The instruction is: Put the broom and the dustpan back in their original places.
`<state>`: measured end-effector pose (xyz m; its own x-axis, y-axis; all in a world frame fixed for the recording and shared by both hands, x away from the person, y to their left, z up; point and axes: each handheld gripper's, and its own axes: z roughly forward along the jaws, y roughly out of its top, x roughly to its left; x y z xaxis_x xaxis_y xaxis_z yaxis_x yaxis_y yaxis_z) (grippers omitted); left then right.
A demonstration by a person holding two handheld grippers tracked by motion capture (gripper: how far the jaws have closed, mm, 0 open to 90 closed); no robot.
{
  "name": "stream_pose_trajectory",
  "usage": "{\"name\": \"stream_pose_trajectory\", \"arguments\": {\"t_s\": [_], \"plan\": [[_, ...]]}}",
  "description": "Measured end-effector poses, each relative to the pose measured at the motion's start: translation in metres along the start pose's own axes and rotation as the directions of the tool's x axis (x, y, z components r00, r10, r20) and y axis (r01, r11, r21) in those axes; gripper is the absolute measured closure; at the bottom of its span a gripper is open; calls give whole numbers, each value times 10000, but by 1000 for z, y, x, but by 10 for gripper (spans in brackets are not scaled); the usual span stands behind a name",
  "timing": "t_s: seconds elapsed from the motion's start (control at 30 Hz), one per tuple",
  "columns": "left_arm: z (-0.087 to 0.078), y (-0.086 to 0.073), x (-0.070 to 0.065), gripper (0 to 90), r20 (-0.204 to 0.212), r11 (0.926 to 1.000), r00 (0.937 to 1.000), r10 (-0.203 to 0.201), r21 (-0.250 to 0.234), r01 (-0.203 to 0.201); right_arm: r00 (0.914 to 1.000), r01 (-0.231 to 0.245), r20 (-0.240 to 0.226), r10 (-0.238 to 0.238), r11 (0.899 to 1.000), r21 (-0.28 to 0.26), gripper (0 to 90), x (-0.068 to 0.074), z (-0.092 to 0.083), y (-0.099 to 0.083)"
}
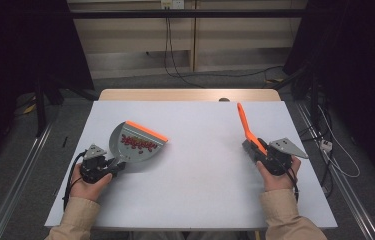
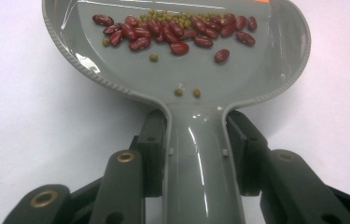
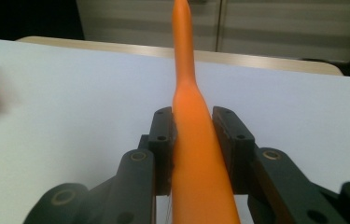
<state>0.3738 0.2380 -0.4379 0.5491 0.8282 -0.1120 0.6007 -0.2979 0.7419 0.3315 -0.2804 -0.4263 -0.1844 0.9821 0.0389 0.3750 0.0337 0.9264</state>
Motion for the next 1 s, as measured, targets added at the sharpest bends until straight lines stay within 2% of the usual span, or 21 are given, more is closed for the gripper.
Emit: {"name": "stream_pose_trajectory", "arguments": {"t_s": [0.03, 0.13, 0.33, 0.47, 0.53, 0.73, 0.9, 1.0], "plan": [[1, 0, 0, 628, -74, 9999, 9998, -157, -68, 156, 10000, -66, 47, 66, 10000, -1, 705, -2, 0, -1], [2, 0, 3, 628, -357, 9998, 9992, -191, 89, 195, 9996, -97, 257, 95, 9999, 47, 705, -8, 1, -2], [4, 0, 4, 628, -778, 9990, 9961, -419, 101, 428, 9977, -14, 679, 14, 10000, 0, 706, -15, 1, -4], [6, -1, 5, 628, -912, 9980, 9942, -563, 252, 588, 9970, -72, 773, 76, 10000, -55, 707, -16, 2, -7], [6, -1, 4, 627, -878, 9974, 9943, -602, 337, 634, 9963, -2, 856, 2, 10000, 0, 706, -13, 3, -9], [6, -2, 3, 620, -718, 9971, 9955, -623, 396, 653, 9982, -26, 607, 20, 10000, 93, 702, 1, 3, -19], [4, -5, 0, 595, -382, 9953, 9948, -945, 166, 952, 9980, -328, 546, 324, 9994, 58, 697, 7, 2, -21], [4, -5, -3, 572, -312, 9953, 9949, -960, 123, 964, 9976, -469, 510, 468, 9989, 17, 693, 10, 2, -22]]}}
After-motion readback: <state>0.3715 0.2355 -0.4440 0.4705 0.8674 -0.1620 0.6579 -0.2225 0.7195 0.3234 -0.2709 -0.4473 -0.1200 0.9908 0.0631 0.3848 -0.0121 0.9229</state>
